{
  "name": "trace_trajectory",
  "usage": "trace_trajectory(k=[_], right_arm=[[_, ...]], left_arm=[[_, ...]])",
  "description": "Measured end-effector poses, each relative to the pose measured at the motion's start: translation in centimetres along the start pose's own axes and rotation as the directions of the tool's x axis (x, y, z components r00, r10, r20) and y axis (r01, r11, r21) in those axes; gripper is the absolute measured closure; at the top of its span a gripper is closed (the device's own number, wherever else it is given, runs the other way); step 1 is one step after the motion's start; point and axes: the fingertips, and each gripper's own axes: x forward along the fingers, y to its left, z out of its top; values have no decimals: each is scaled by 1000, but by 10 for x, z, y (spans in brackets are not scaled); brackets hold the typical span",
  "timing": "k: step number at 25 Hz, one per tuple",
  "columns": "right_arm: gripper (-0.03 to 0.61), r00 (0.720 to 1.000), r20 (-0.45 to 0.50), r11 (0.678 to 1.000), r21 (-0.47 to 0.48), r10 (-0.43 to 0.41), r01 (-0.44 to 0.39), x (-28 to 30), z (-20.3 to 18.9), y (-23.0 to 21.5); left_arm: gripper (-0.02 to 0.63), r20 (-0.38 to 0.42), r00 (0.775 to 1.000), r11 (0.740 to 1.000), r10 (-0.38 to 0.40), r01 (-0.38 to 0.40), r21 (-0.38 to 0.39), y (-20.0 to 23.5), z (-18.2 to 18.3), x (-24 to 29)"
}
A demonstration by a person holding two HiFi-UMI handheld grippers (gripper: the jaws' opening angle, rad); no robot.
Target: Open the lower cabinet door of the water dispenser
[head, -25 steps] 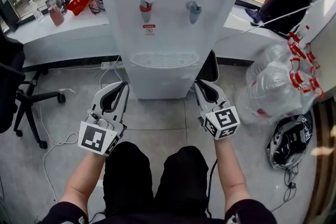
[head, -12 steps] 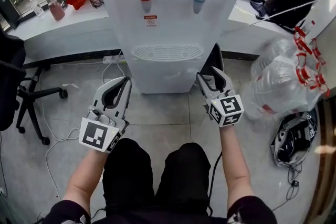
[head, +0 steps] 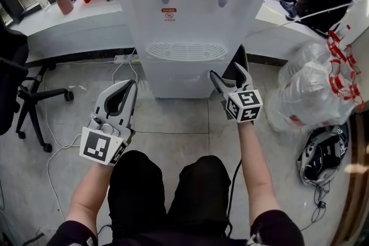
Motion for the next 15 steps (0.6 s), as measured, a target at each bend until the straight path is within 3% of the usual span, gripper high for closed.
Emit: trace_trajectory(k=[7,15], right_arm=[[219,995,-56,997,7,83,-83,23,0,0],[224,994,-75,997,20,80,-79,25,-1,-2]], left_arm=[[607,-13,1000,1000,12,-12,-1,1,-6,-9],[607,-13,1000,1000,17,-17,-4,3,-8,-11]])
